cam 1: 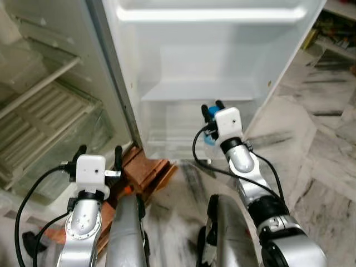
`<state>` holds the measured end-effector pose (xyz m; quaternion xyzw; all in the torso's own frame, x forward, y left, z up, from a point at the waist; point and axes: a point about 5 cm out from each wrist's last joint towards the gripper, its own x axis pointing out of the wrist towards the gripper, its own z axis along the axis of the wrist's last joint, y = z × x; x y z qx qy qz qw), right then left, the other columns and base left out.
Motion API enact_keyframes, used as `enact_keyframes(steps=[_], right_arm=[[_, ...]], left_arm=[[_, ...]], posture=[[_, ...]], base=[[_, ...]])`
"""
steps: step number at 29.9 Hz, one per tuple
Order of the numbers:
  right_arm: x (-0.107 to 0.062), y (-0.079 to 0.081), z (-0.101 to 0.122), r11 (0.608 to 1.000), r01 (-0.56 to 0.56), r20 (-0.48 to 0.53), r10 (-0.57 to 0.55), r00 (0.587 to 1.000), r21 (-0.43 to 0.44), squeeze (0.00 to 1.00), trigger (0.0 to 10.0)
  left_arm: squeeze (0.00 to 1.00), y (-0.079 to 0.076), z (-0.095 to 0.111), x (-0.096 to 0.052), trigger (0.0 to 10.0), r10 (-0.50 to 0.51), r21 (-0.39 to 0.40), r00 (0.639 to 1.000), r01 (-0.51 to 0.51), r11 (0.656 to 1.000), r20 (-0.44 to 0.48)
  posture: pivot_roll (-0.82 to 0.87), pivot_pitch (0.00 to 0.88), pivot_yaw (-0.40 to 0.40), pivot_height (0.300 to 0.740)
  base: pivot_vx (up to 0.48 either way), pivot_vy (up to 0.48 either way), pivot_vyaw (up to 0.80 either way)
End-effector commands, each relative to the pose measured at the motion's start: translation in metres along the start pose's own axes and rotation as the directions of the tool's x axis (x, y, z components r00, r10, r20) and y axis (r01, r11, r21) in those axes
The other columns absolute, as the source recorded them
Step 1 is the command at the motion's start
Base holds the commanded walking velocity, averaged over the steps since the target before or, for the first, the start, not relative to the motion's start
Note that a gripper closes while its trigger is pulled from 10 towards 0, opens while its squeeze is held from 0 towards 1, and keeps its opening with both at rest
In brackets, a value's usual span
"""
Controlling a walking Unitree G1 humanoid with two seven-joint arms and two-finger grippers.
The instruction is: Restocking fridge
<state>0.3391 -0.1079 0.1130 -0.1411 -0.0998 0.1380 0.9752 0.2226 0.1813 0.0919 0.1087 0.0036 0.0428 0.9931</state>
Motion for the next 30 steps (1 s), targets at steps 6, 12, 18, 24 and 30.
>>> enact_keyframes(steps=[6, 12, 18, 24, 30], right_arm=[[0.014, 0.001, 0.019, 0.976, -0.027, 0.122, 0.055, 0.991, -0.218, 0.00, 10.0], [0.019, 0.006, 0.027, 0.920, -0.061, 0.183, 0.141, 0.973, -0.387, 0.00, 10.0], [0.022, 0.010, 0.022, 0.831, -0.070, 0.178, 0.200, 0.963, -0.553, 0.00, 10.0], [0.016, -0.002, 0.004, 0.756, -0.093, 0.089, 0.197, 0.976, -0.648, 0.00, 10.0], [0.013, -0.027, -0.011, 0.773, -0.064, -0.019, 0.067, 0.998, -0.632, 0.00, 10.0]], left_arm=[[0.00, 0.006, 0.005, -0.002, 10.0, 0.006, 0.008, 1.000, -0.006, 1.000, 0.004], [0.00, 0.008, 0.008, -0.006, 10.0, 0.008, 0.011, 1.000, -0.008, 1.000, 0.005], [0.00, 0.011, 0.008, -0.015, 10.0, 0.004, 0.025, 1.000, -0.004, 1.000, -0.013], [0.00, 0.012, 0.010, -0.020, 10.0, 0.005, 0.032, 1.000, -0.005, 0.999, -0.021], [0.00, 0.012, 0.009, -0.022, 10.0, 0.002, 0.037, 1.000, -0.001, 0.999, -0.031]], posture=[[0.24, 0.247, 0.026, 0.567], [0.26, 0.280, 0.034, 0.567], [0.28, 0.312, 0.038, 0.567], [0.31, 0.326, 0.041, 0.567], [0.31, 0.329, 0.044, 0.567]], base=[[0.000, 0.000, 0.00], [0.000, 0.000, 0.00], [0.000, 0.000, 0.00], [0.000, 0.000, 0.00], [0.000, 0.000, 0.00]])
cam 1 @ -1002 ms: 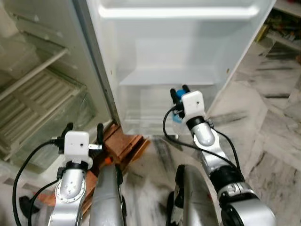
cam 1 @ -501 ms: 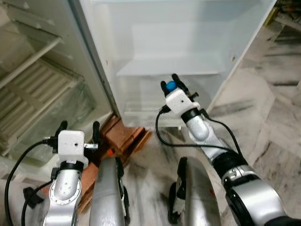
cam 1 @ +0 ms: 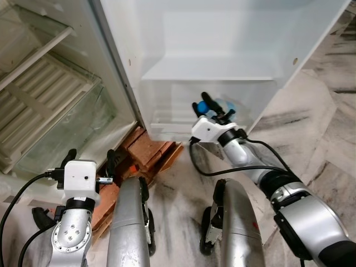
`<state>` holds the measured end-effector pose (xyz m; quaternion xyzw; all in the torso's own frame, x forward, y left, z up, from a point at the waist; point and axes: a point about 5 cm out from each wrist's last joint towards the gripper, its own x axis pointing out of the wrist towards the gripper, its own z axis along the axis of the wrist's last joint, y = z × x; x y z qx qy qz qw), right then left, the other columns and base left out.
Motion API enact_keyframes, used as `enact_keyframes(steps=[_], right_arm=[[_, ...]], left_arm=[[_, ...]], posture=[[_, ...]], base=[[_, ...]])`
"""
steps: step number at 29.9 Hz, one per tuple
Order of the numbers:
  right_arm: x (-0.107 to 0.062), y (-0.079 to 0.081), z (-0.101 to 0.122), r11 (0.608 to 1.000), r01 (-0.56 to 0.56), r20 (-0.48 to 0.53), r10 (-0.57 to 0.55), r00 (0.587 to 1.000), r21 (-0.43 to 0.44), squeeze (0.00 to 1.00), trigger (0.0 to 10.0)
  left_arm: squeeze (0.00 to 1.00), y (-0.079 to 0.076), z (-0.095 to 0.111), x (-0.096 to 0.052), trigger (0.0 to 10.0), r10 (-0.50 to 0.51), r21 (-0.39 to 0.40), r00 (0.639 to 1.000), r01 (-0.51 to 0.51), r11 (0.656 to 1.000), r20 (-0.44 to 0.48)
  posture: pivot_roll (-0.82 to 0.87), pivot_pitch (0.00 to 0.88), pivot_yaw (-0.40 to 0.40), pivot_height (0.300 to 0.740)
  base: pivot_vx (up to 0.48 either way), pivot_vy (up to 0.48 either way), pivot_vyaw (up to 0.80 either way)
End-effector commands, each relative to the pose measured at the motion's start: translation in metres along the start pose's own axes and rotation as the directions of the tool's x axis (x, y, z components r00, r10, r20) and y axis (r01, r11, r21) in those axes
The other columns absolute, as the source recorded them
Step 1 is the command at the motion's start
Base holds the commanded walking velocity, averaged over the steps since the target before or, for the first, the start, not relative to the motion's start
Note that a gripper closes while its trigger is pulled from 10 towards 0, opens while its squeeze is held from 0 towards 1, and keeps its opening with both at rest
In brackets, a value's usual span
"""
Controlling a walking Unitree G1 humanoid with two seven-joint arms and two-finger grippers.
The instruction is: Restocking fridge
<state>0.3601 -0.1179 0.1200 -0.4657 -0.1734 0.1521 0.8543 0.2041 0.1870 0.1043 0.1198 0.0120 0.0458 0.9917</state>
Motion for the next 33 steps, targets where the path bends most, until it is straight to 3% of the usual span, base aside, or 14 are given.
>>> enact_keyframes(steps=[1, 3, 7, 11, 13, 16, 24, 25, 26, 27, 28, 33], right_arm=[[-0.009, -0.004, -0.019, 0.999, 0.021, -0.118, -0.017, 0.993, 0.029, 0.00, 10.0], [-0.010, -0.006, -0.023, 0.999, 0.033, -0.145, -0.027, 0.989, 0.034, 0.00, 10.0], [-0.017, -0.023, -0.047, 0.974, 0.156, -0.322, -0.097, 0.942, 0.163, 0.00, 10.0], [-0.018, -0.027, -0.051, 0.966, 0.185, -0.356, -0.111, 0.928, 0.182, 0.00, 10.0], [-0.023, -0.034, -0.062, 0.940, 0.256, -0.440, -0.137, 0.888, 0.225, 0.00, 10.0], [-0.034, -0.048, -0.078, 0.902, 0.380, -0.549, -0.215, 0.807, 0.205, 0.00, 10.0], [-0.040, -0.054, -0.087, 0.850, 0.469, -0.628, -0.233, 0.743, 0.239, 0.00, 10.0], [-0.040, -0.053, -0.088, 0.839, 0.482, -0.641, -0.227, 0.733, 0.253, 0.30, 10.0], [-0.041, -0.052, -0.088, 0.824, 0.494, -0.650, -0.218, 0.728, 0.277, 0.36, 10.0], [-0.041, -0.052, -0.088, 0.823, 0.495, -0.650, -0.217, 0.728, 0.280, 0.36, 10.0], [-0.041, -0.052, -0.088, 0.827, 0.493, -0.651, -0.221, 0.726, 0.269, 1.00, 10.0], [-0.040, -0.055, -0.087, 0.842, 0.488, -0.643, -0.247, 0.725, 0.227, 1.00, 10.0]], left_arm=[[0.00, 0.001, -0.001, -0.004, 10.0, -0.004, 0.014, 1.000, 0.004, 1.000, -0.015], [0.00, 0.001, -0.001, -0.003, 10.0, -0.005, 0.015, 1.000, 0.005, 1.000, -0.017], [0.00, 0.000, -0.001, 0.000, 10.0, -0.009, 0.013, 1.000, 0.009, 1.000, -0.020], [0.00, 0.000, -0.001, 0.001, 10.0, -0.009, 0.014, 1.000, 0.010, 1.000, -0.021], [0.00, -0.001, -0.001, 0.003, 10.0, -0.009, 0.016, 1.000, 0.009, 1.000, -0.023], [0.00, -0.003, 0.001, 0.004, 10.0, -0.009, 0.012, 1.000, 0.009, 1.000, -0.021], [0.00, -0.005, 0.000, 0.008, 10.0, -0.023, 0.015, 0.999, 0.023, 1.000, -0.024], [0.00, -0.005, 0.000, 0.010, 10.0, -0.023, 0.015, 1.000, 0.024, 1.000, -0.021], [0.00, -0.006, 0.001, 0.012, 10.0, -0.025, 0.014, 1.000, 0.025, 1.000, -0.019], [0.00, -0.006, 0.001, 0.013, 10.0, -0.025, 0.014, 1.000, 0.025, 1.000, -0.018], [0.00, -0.006, 0.001, 0.014, 10.0, -0.026, 0.015, 0.999, 0.027, 1.000, -0.018], [0.00, -0.007, 0.000, 0.016, 10.0, -0.030, 0.016, 0.999, 0.030, 0.999, -0.016]], posture=[[0.31, 0.328, 0.044, 0.567], [0.31, 0.328, 0.044, 0.567], [0.30, 0.319, 0.047, 0.567], [0.30, 0.318, 0.046, 0.567], [0.30, 0.310, 0.046, 0.567], [0.30, 0.302, 0.046, 0.567], [0.29, 0.284, 0.047, 0.567], [0.29, 0.279, 0.048, 0.567], [0.29, 0.275, 0.048, 0.567], [0.29, 0.275, 0.048, 0.567], [0.28, 0.266, 0.049, 0.567], [0.28, 0.250, 0.047, 0.567]], base=[[0.000, 0.000, 0.00], [0.000, 0.000, 0.00], [0.000, 0.000, 0.00], [0.000, 0.000, 0.00], [0.000, 0.000, 0.00], [0.000, 0.000, 0.00], [0.000, 0.000, 0.00], [0.000, 0.000, 0.00], [0.000, 0.000, 0.00], [0.000, 0.000, 0.00], [0.000, 0.000, 0.00], [0.000, 0.000, 0.00]])
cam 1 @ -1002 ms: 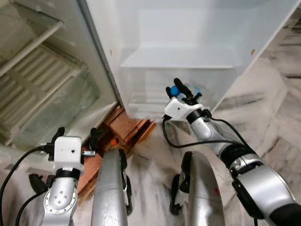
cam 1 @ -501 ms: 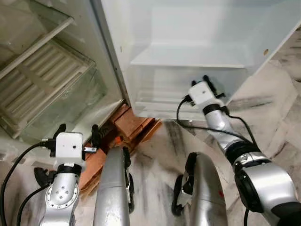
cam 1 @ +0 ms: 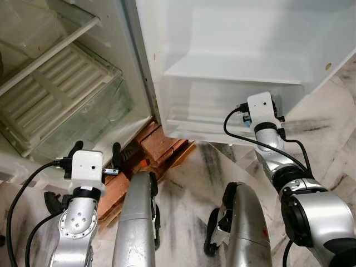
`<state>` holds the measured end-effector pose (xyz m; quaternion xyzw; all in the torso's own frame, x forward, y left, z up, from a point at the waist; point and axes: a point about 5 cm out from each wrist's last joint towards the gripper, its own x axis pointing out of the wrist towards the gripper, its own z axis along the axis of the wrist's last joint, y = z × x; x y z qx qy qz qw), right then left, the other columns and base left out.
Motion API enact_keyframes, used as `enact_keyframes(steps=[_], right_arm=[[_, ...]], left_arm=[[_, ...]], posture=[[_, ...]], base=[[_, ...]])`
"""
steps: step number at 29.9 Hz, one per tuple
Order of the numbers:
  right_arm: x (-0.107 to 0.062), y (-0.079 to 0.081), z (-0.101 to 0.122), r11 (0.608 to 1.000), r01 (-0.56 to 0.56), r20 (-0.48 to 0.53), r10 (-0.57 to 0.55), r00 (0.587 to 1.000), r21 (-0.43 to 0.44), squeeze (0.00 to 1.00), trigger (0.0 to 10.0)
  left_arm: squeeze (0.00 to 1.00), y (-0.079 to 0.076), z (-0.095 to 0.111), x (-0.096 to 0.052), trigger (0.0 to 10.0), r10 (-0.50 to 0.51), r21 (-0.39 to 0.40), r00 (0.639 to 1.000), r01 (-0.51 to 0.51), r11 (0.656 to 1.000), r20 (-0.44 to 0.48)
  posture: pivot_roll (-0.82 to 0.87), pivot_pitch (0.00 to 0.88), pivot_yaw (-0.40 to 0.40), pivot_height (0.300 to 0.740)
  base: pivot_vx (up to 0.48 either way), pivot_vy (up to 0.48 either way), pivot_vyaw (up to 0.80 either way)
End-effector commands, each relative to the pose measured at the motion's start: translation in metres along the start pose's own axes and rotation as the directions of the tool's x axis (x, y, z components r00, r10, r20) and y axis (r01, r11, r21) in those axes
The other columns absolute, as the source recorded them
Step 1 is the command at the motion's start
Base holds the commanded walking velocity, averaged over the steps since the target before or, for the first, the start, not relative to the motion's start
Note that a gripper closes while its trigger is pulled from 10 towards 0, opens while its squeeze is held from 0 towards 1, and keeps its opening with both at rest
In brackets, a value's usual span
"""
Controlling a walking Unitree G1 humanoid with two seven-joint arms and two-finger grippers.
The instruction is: Restocking fridge
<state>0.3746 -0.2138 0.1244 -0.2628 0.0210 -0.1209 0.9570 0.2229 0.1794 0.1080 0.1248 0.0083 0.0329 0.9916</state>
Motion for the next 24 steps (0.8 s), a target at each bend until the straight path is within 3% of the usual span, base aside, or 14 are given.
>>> enact_keyframes(steps=[1, 5, 6, 12, 18, 24], right_arm=[[0.000, -0.012, -0.009, 0.998, 0.051, -0.023, -0.052, 0.998, -0.037, 1.00, 10.0], [0.004, -0.013, 0.005, 0.995, 0.052, 0.051, -0.048, 0.998, -0.085, 1.00, 10.0], [0.006, -0.008, 0.017, 0.993, 0.027, 0.116, -0.014, 0.993, -0.115, 1.00, 10.0], [0.009, 0.005, 0.041, 0.988, -0.045, 0.209, 0.075, 0.975, -0.147, 1.00, 10.0], [0.008, 0.015, 0.061, 0.985, -0.155, 0.282, 0.169, 0.944, -0.071, 1.00, 10.0], [0.000, 0.030, 0.066, 0.966, -0.256, 0.329, 0.250, 0.911, -0.025, 1.00, 10.0]], left_arm=[[0.00, 0.001, -0.006, 0.000, 10.0, -0.004, 0.007, 1.000, 0.004, 1.000, -0.024], [0.00, 0.002, -0.006, 0.002, 10.0, 0.007, 0.006, 1.000, -0.007, 1.000, -0.018], [0.00, 0.002, -0.007, 0.002, 10.0, 0.008, 0.007, 1.000, -0.007, 1.000, -0.019], [0.00, 0.001, -0.008, 0.004, 10.0, 0.006, 0.008, 1.000, -0.005, 1.000, -0.018], [0.00, 0.001, -0.009, 0.009, 10.0, 0.013, 0.007, 1.000, -0.012, 1.000, -0.011], [0.00, -0.001, -0.011, 0.011, 10.0, 0.009, 0.002, 1.000, -0.009, 1.000, -0.010]], posture=[[0.27, 0.243, 0.049, 0.567], [0.27, 0.232, 0.043, 0.567], [0.27, 0.224, 0.043, 0.567], [0.26, 0.209, 0.039, 0.567], [0.24, 0.189, 0.033, 0.567], [0.21, 0.160, 0.029, 0.567]], base=[[0.000, 0.000, 0.00], [0.000, 0.000, 0.00], [0.000, 0.000, 0.00], [0.000, 0.000, 0.00], [0.000, 0.000, 0.00], [0.000, 0.000, 0.00]])
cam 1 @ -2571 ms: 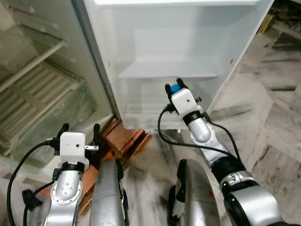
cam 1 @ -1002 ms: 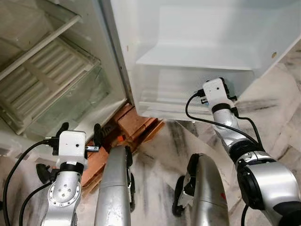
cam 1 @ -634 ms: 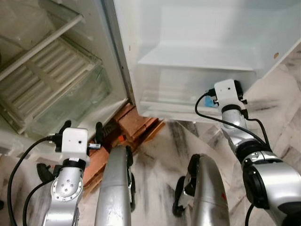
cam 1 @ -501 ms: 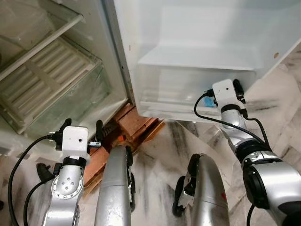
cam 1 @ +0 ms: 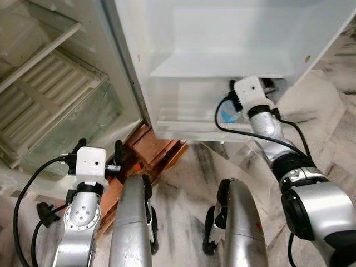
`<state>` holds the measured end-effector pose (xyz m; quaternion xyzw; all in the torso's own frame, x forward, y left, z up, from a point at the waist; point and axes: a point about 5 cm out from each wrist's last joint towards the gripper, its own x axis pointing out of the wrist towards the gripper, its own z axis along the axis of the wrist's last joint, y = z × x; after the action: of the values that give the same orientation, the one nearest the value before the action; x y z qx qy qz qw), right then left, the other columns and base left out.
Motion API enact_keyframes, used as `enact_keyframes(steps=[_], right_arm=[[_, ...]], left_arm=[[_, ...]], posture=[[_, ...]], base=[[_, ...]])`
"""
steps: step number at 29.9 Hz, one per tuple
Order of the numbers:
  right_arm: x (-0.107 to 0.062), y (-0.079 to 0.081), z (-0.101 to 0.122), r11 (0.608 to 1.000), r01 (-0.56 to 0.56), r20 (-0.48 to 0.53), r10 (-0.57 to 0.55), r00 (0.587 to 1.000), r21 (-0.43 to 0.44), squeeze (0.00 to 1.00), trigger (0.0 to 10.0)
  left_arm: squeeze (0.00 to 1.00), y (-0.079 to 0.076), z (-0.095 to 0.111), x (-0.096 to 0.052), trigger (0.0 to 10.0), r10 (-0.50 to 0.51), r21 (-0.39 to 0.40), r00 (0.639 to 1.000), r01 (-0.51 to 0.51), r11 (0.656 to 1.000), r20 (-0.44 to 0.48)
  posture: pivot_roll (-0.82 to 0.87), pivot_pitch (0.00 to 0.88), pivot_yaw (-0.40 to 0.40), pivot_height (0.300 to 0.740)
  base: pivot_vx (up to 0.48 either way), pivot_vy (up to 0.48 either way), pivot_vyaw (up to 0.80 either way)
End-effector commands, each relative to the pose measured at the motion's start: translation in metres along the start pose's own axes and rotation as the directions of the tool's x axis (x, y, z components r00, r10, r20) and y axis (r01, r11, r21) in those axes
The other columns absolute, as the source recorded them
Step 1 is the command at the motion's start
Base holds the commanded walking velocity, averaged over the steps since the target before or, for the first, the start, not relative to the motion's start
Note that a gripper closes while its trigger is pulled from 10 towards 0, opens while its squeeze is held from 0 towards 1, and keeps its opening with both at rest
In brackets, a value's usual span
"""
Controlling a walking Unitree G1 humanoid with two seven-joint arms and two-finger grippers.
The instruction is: Restocking fridge
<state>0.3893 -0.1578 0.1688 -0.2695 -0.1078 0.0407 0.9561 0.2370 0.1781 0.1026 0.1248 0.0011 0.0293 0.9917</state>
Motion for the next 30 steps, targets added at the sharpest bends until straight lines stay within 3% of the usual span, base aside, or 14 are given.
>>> enact_keyframes(steps=[1, 7, 10, 11, 12, 13, 14, 18, 26, 30], right_arm=[[-0.008, 0.010, -0.003, 0.998, -0.036, 0.021, 0.035, 0.999, 0.055, 1.00, 10.0], [-0.042, 0.031, -0.012, 0.965, -0.073, 0.061, 0.060, 0.996, 0.253, 1.00, 10.0], [-0.064, 0.039, -0.024, 0.929, -0.003, -0.007, 0.006, 1.000, 0.371, 1.00, 10.0], [-0.069, 0.039, -0.025, 0.924, 0.008, -0.015, -0.003, 1.000, 0.381, 0.91, 10.0], [-0.080, 0.045, -0.025, 0.900, 0.009, -0.011, -0.005, 1.000, 0.436, 0.16, 10.0], [-0.080, 0.045, -0.025, 0.900, 0.009, -0.011, -0.005, 1.000, 0.436, 0.16, 10.0], [-0.088, 0.048, -0.023, 0.889, 0.005, -0.015, 0.002, 1.000, 0.458, 0.00, 10.0], [-0.096, 0.054, -0.013, 0.899, -0.026, 0.039, 0.010, 0.999, 0.437, 0.00, 10.0], [-0.090, 0.043, -0.020, 0.888, 0.036, -0.044, -0.018, 0.999, 0.459, 0.00, 10.0], [-0.085, 0.048, -0.022, 0.872, 0.063, -0.083, -0.026, 0.996, 0.485, 0.00, 10.0]], left_arm=[[0.00, 0.003, -0.006, -0.002, 10.0, 0.016, -0.001, 1.000, -0.016, 1.000, -0.022], [0.00, 0.001, -0.012, -0.003, 10.0, 0.034, -0.014, 0.999, -0.034, 0.999, -0.030], [0.00, -0.001, -0.016, -0.006, 10.0, 0.039, -0.025, 0.998, -0.040, 0.999, -0.042], [0.00, -0.002, -0.017, -0.006, 10.0, 0.038, -0.026, 0.998, -0.039, 0.999, -0.041], [0.00, -0.004, -0.015, -0.006, 10.0, 0.019, -0.023, 1.000, -0.020, 1.000, -0.021], [0.00, -0.004, -0.015, -0.006, 10.0, 0.019, -0.023, 1.000, -0.020, 1.000, -0.021], [0.00, -0.006, -0.013, -0.005, 10.0, 0.002, -0.017, 1.000, -0.002, 1.000, -0.001], [0.00, -0.008, -0.009, 0.000, 10.0, -0.008, -0.027, 1.000, 0.008, 1.000, 0.016], [0.00, -0.009, -0.008, 0.010, 10.0, 0.018, -0.036, 0.999, -0.017, 0.999, 0.038], [0.00, -0.010, -0.020, 0.007, 10.0, 0.043, -0.050, 0.999, -0.044, 0.998, -0.011]], posture=[[0.21, 0.152, 0.023, 0.567], [0.19, 0.115, 0.010, 0.567], [0.18, 0.087, 0.012, 0.567], [0.18, 0.080, 0.014, 0.567], [0.17, 0.072, 0.019, 0.567], [0.17, 0.072, 0.019, 0.567], [0.17, 0.072, 0.019, 0.567], [0.16, 0.064, 0.019, 0.581], [0.13, 0.050, 0.011, 0.631], [0.13, 0.039, 0.013, 0.656]], base=[[0.000, 0.000, 0.00], [0.000, 0.000, 0.00], [0.000, 0.000, 0.00], [0.000, 0.000, 0.00], [0.000, 0.000, 0.00], [0.000, 0.000, 0.00], [0.000, 0.000, 0.00], [0.000, 0.000, 0.00], [0.000, 0.000, 0.00], [0.000, 0.000, 0.00]])
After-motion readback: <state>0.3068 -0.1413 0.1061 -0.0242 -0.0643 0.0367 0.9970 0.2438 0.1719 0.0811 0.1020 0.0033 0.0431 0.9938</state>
